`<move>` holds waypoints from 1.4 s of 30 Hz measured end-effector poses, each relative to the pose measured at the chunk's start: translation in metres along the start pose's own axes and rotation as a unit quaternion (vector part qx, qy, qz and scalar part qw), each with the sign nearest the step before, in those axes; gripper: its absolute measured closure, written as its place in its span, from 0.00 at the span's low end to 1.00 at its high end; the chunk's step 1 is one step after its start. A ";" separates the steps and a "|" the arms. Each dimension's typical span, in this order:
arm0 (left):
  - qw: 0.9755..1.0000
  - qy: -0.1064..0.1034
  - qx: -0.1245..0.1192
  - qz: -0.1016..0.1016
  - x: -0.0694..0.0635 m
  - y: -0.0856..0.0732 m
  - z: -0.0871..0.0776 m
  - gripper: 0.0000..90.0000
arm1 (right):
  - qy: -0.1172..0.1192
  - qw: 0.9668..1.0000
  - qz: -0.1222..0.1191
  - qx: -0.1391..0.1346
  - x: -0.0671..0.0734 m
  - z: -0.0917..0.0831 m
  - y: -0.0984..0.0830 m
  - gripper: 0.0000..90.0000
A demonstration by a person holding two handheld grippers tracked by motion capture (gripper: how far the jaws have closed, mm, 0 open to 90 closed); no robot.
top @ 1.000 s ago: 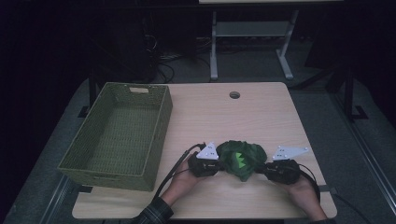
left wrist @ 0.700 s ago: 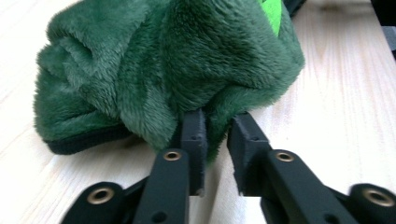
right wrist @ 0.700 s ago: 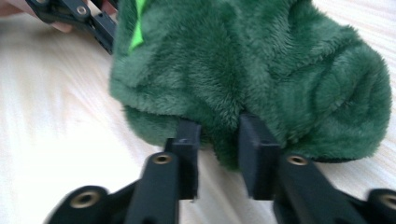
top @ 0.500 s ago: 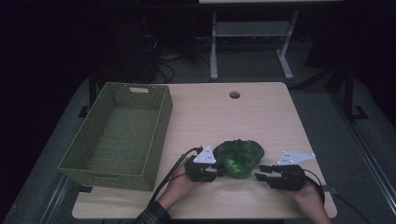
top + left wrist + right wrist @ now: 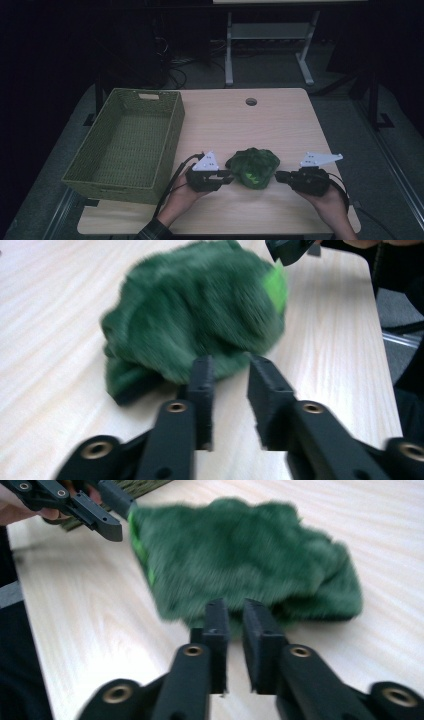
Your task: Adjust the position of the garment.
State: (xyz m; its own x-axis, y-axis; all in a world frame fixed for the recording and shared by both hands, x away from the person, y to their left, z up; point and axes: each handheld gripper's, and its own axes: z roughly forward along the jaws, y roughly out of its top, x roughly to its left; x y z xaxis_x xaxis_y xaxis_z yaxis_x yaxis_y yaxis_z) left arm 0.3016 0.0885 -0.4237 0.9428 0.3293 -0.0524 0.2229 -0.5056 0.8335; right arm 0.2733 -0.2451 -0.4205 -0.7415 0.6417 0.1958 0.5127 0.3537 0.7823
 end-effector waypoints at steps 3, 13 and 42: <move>1.000 0.006 -0.007 -0.002 0.009 0.012 0.005 0.93 | -0.003 1.000 -0.004 -0.003 -0.002 0.005 0.015 0.99; 0.999 0.006 0.022 -0.030 0.024 0.013 0.032 0.99 | -0.015 0.999 -0.010 0.042 -0.011 0.038 0.023 1.00; 0.997 -0.003 0.074 -0.033 0.014 0.002 0.050 0.99 | -0.030 0.998 -0.002 0.054 -0.017 0.034 0.008 1.00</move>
State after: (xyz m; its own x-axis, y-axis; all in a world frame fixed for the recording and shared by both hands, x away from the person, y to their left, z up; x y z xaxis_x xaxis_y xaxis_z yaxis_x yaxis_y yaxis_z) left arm 0.3276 0.0522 -0.4502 0.9266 0.3604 -0.1077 0.3174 -0.5956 0.7379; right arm 0.3050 -0.2298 -0.4377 -0.7181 0.6785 0.1548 0.5560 0.4256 0.7140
